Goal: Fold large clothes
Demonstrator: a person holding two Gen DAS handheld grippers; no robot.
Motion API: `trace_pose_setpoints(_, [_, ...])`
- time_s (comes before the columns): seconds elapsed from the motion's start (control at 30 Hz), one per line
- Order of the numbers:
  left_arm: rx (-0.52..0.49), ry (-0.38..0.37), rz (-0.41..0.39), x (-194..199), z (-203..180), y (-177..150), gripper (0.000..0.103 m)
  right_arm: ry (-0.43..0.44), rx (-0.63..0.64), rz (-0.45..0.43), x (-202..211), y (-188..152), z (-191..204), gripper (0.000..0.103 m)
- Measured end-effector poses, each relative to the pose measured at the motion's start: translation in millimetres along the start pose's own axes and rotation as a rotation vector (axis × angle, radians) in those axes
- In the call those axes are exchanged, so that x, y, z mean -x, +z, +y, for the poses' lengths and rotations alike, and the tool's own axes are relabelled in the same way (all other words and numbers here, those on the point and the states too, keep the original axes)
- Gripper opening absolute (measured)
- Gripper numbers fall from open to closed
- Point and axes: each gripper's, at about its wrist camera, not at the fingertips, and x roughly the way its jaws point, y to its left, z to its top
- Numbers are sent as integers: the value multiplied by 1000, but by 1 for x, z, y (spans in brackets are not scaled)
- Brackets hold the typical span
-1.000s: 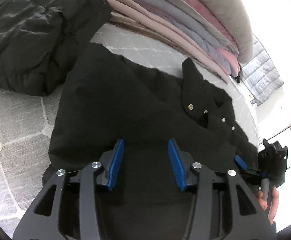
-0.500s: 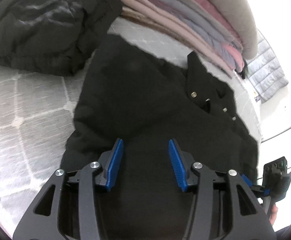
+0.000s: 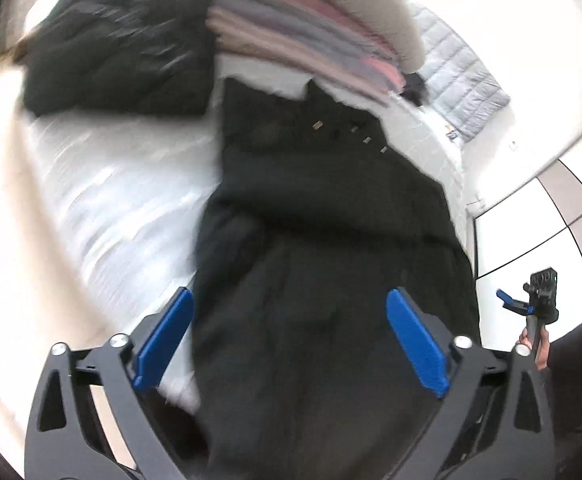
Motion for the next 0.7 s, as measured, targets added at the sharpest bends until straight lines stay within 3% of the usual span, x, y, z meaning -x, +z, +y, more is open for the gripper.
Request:
trace_pose_setpoints(0.1, [98, 5, 75, 16, 33, -38, 96, -46, -83, 22, 29, -35, -37, 91])
trace_pose_setpoints(0.17, [191, 1, 165, 11, 59, -67, 96, -35, -119, 44, 45, -57, -57, 91])
trace_pose_setpoints(0.3, [287, 2, 263, -9, 87, -107, 96, -3, -166, 95, 42, -81, -74, 91])
trace_pose_setpoints(0.37, [355, -4, 289, -20, 98, -116, 96, -1, -192, 120, 34, -88, -83, 91])
trace_pose_setpoints(0.47, [390, 17, 265, -22, 98, -115, 96, 5, -200, 149, 21, -90, -86, 91])
trace_pose_setpoints(0.7, [408, 13, 340, -53, 85, -138, 96, 124, -232, 222, -9, -102, -96, 91])
